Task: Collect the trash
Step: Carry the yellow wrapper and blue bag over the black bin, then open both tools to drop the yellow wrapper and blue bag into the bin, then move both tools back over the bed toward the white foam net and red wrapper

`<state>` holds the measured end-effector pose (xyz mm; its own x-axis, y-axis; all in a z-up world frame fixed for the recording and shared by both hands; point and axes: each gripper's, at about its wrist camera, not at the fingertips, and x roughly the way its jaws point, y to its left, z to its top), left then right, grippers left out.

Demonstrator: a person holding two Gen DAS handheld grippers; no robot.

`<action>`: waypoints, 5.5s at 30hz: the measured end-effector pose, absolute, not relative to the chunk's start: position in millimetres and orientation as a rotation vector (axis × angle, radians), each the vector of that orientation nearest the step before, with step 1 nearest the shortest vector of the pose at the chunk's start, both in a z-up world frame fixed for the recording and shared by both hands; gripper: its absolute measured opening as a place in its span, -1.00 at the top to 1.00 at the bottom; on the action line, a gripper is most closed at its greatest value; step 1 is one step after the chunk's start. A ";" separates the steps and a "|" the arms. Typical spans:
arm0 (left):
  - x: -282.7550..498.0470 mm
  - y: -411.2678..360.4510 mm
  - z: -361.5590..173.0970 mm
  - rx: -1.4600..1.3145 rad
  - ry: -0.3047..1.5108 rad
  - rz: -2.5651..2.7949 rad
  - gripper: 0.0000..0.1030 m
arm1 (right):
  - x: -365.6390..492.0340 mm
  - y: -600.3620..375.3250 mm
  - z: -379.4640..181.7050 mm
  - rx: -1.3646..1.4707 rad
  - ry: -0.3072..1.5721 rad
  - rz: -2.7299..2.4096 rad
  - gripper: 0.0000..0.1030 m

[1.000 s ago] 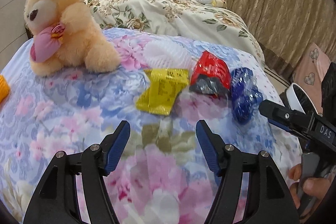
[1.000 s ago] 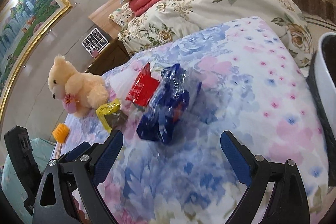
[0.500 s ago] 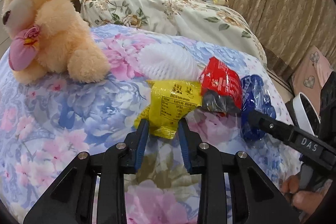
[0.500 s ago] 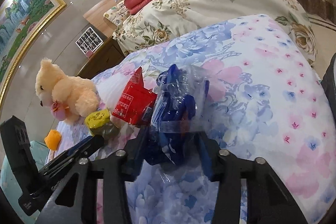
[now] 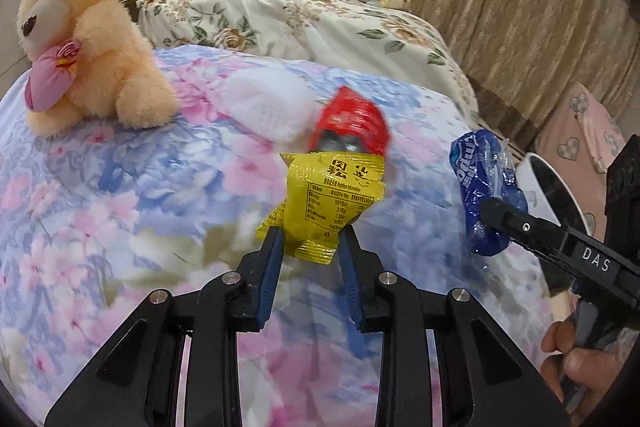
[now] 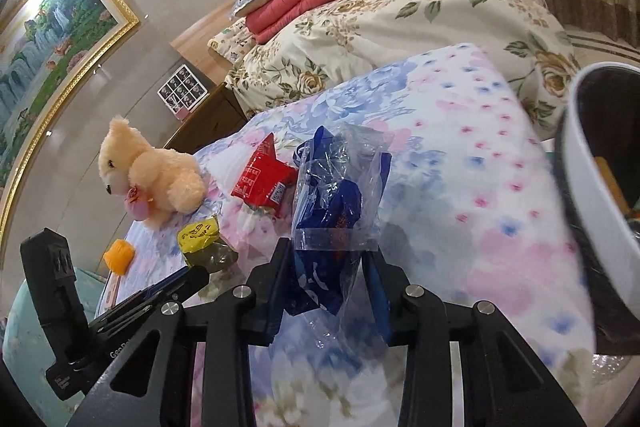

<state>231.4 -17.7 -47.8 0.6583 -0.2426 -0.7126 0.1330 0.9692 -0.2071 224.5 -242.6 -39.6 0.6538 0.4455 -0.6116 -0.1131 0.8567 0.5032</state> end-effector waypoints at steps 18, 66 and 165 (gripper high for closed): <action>194.4 -97.9 -29.8 -0.081 0.827 -0.383 0.47 | 162.0 -309.7 -27.3 0.478 0.749 0.256 0.30; 180.6 -224.2 -5.2 0.050 0.806 -0.561 0.47 | 130.2 -429.7 -7.1 0.558 0.647 0.063 0.29; 191.2 -25.8 -58.3 -0.247 0.894 -0.193 -0.12 | 175.8 -276.1 -27.6 0.462 0.809 0.298 -0.98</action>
<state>191.2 -25.8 -58.3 0.6124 -0.2677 -0.7438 0.0629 0.9545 -0.2916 175.8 -276.1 -27.6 0.6568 0.4251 -0.6228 -0.0799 0.8605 0.5031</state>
